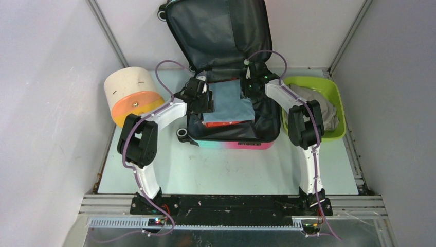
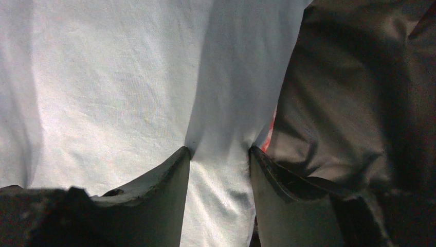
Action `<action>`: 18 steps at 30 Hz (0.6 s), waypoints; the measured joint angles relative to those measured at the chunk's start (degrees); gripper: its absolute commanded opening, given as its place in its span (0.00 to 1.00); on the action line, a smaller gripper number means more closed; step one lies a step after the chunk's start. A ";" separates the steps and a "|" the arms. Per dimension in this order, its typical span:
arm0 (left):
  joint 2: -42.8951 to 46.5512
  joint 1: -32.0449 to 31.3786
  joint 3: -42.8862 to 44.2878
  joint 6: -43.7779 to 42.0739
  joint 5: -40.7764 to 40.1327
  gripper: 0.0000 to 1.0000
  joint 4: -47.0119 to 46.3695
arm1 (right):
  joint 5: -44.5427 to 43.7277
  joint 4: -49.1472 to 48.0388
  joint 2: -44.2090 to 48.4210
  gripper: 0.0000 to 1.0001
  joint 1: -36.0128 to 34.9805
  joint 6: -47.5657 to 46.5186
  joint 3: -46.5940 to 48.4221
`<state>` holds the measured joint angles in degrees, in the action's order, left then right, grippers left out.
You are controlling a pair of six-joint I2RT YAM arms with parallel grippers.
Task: Open, take out, and arrange the luggage
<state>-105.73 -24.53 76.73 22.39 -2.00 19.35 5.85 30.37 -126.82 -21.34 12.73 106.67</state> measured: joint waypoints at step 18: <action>-0.02 0.72 0.02 -1.44 1.20 0.70 -0.13 | 13.90 -8.20 2.97 0.38 5.57 2.32 -10.34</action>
<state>-105.75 -23.81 76.75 20.95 -0.80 19.22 19.75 22.17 -123.85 -15.77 15.05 96.33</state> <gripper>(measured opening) 0.701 0.456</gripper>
